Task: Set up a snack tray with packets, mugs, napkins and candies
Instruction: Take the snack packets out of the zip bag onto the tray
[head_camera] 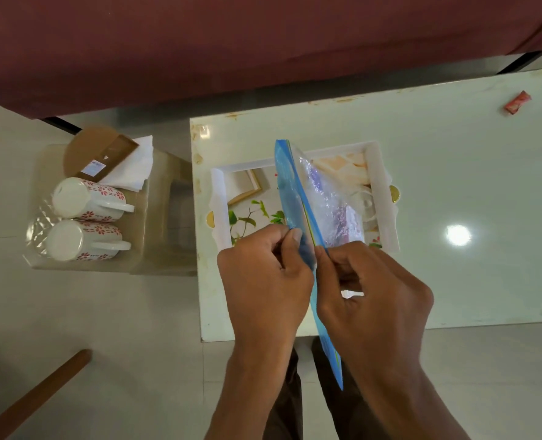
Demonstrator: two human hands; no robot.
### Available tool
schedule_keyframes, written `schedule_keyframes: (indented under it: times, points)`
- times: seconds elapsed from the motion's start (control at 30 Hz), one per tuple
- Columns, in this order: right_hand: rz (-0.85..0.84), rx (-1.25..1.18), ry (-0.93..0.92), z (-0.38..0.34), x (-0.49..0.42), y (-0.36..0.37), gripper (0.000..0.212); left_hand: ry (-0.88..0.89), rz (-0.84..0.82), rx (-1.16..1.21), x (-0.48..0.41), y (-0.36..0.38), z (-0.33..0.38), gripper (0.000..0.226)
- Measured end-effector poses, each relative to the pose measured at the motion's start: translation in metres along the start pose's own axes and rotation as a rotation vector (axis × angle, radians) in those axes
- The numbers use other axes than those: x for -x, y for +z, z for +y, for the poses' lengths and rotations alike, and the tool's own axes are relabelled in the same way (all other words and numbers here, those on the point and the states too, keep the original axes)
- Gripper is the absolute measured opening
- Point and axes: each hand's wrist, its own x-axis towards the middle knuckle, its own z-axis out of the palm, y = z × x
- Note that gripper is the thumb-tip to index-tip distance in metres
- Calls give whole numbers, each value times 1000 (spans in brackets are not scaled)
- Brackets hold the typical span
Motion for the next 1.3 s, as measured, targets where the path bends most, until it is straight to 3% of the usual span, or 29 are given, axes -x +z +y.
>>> schedule_keyframes:
  times: [0.33, 0.57, 0.83, 0.97, 1.3]
  points:
    - [-23, 7, -117, 0, 12, 10, 29, 26, 111, -70, 11, -1, -8, 29]
    - [-127, -154, 77, -1, -3, 9, 5, -83, -88, 344, 4, -6, -12, 19]
    - [-74, -155, 229, 1, -8, 6, 20, -65, -61, 328, -6, -6, -19, 9]
    - [-50, -65, 140, -2, -10, 5, 12, 6, 19, 221, -5, -10, -17, 10]
    - [-33, 86, -76, -16, -11, 19, 24, 83, 138, 59, -10, -18, -12, 18]
